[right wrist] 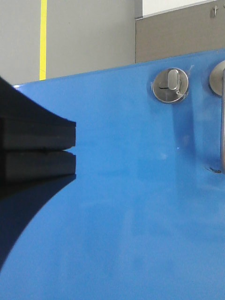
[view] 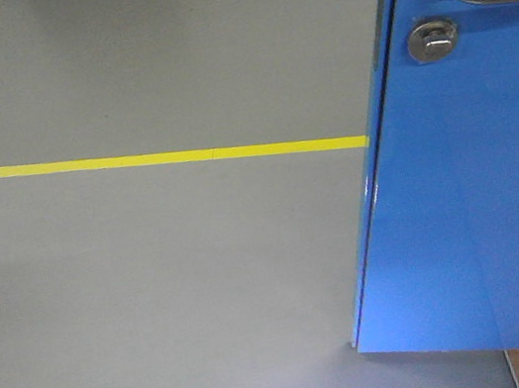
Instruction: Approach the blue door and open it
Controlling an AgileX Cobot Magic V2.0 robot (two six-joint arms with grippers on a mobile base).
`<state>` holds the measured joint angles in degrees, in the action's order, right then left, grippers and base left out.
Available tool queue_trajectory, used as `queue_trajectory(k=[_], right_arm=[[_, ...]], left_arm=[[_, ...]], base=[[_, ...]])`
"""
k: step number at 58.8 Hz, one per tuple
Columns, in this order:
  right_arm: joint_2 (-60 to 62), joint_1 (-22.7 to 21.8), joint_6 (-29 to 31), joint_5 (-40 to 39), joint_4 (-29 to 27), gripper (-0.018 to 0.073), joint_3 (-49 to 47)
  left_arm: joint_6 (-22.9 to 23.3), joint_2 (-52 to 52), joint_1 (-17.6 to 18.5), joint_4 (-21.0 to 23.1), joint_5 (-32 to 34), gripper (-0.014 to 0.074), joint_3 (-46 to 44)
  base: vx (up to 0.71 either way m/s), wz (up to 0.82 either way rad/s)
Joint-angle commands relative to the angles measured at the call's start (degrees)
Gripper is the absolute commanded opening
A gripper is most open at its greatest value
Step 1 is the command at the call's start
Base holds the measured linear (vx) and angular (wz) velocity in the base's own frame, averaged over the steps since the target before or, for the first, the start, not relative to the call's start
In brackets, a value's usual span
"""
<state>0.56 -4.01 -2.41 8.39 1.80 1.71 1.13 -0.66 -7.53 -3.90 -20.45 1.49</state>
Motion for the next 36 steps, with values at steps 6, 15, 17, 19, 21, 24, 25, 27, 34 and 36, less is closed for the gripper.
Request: queue_trajectory(k=[6,15,17,19,21,24,25,27,34,36], right_arm=[[-0.11,-0.27,-0.1,-4.37,-0.13,0.0008,0.1],[-0.11,-0.27,-0.1,-4.37,-0.08,0.0008,0.1],[-0.11,-0.27,-0.05,-4.37,-0.08,0.0008,0.1],[-0.11,-0.27,-0.05,-4.37,-0.08,0.0008,0.1],[-0.11,-0.27,-0.05,-4.37,-0.08,0.0008,0.1],[-0.11,-0.27,-0.05,-4.37,-0.08,0.0008,0.1],[-0.11,-0.27,-0.05,-4.37,-0.08,0.0008,0.1],[-0.11,-0.27,-0.05,-4.37,-0.08,0.0008,0.1],[-0.11,-0.27,-0.04,-4.31,-0.08,0.0008,0.1],[-0.11,-0.27,-0.04,-4.24,-0.08,0.0008,0.1]], left_arm=[[0.39,-0.79,0.04,0.15,4.6,0.0073,-1.52],[0.39,-0.79,0.04,0.15,4.6,0.0073,-1.52],[0.39,-0.79,0.04,0.15,4.6,0.0073,-1.52],[0.39,-0.79,0.04,0.15,4.6,0.0073,-1.52],[0.39,-0.79,0.04,0.15,4.6,0.0073,-1.52],[0.39,-0.79,0.04,0.15,4.6,0.0073,-1.52],[0.39,-0.79,0.04,0.15,4.6,0.0073,-1.52],[0.39,-0.79,0.04,0.15,4.6,0.0073,-1.52],[0.39,-0.79,0.04,0.15,4.6,0.0073,-1.52],[0.39,-0.79,0.04,0.15,4.6,0.0073,-1.52]], base=[[0.0,0.0],[0.0,0.0],[0.0,0.0],[0.0,0.0],[0.0,0.0],[0.0,0.0],[0.0,0.0],[0.0,0.0],[0.0,0.0],[0.0,0.0]])
